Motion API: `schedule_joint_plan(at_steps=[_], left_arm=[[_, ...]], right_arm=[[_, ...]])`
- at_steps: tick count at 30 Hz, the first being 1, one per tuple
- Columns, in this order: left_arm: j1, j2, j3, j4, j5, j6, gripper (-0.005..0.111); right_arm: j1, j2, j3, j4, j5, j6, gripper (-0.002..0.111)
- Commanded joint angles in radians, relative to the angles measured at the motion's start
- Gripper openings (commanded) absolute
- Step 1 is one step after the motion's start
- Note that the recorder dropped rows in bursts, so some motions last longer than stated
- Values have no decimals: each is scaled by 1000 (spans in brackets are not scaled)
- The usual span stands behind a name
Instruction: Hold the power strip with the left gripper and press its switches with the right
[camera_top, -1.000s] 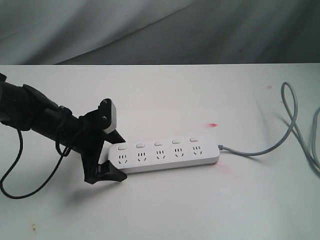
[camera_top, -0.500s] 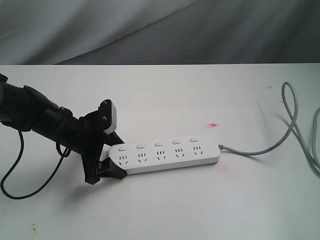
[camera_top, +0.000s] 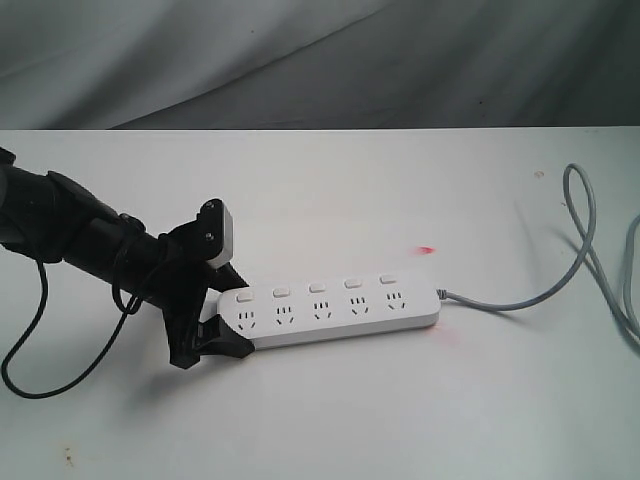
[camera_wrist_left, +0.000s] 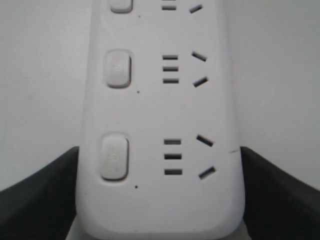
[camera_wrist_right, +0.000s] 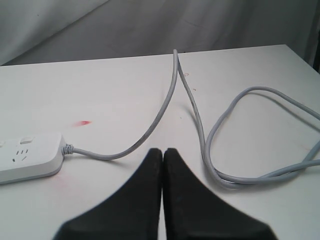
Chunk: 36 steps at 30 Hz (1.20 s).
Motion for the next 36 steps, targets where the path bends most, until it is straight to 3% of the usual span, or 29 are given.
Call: schedule_joint_plan(at_steps=[1, 36], left_arm=[[-5, -3, -4, -9, 3, 4, 0], [-5, -3, -4, -9, 3, 4, 0]], right_arm=[[1, -6, 4, 5, -8, 1, 0], [27, -6, 4, -27, -9, 1, 0]])
